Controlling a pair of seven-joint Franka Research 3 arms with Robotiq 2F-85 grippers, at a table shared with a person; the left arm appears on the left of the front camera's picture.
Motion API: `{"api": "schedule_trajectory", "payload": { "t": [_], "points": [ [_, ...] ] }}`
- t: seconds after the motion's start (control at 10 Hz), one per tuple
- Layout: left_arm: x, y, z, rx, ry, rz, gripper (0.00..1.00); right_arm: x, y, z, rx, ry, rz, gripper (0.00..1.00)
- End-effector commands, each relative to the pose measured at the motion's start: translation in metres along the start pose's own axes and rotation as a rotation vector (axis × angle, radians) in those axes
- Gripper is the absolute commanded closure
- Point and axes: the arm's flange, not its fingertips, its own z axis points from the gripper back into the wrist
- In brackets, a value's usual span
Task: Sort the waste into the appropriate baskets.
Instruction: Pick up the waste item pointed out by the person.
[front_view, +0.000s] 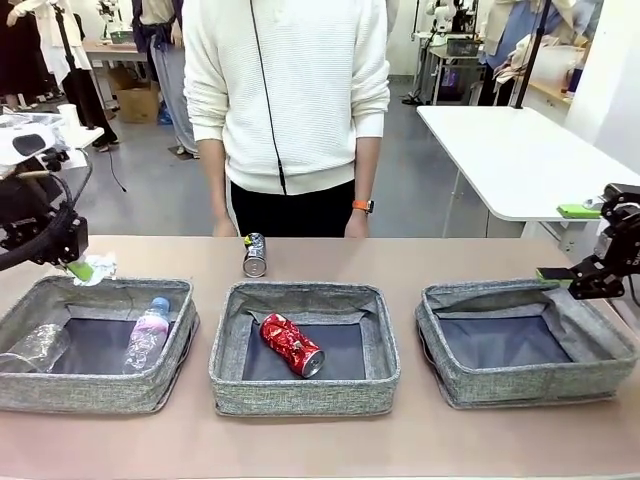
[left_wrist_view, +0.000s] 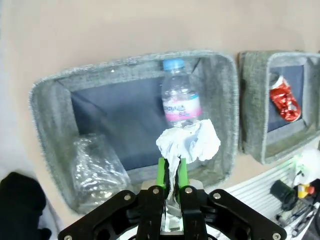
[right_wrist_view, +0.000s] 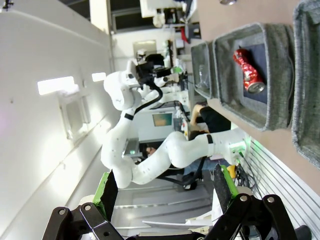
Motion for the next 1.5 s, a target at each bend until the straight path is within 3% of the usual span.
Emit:
{"api": "schedule_trajectory", "payload": {
  "t": [0.0,0.4,0.5,1.0,1.2,1.4],
  "points": [
    [-0.023,-0.024,0.02,-0.038,-0.048,0.098,0.92,0.0,0.002,-0.001,0.015,0.003,0.009,0.0],
    [-0.03,-0.112,0.062,-0.054,-0.055,0.137,0.92,0.0,0.002,-0.001,0.015,0.003,0.009,0.0],
    [-0.019,-0.142,0.069,-0.04,-0.081,0.186,0.92,0.0,0.002,-0.001,0.015,0.003,0.009,0.0],
    [0.041,-0.283,0.081,0.011,0.021,0.189,0.92,0.0,0.002,-0.001,0.015,0.003,0.009,0.0],
    [0.053,-0.316,0.085,0.008,0.047,0.191,0.92,0.0,0.002,-0.001,0.015,0.003,0.009,0.0],
    [0.06,-0.342,0.089,0.037,0.03,0.276,0.92,0.0,0.002,-0.001,0.015,0.003,0.009,0.0]
  ]
}}
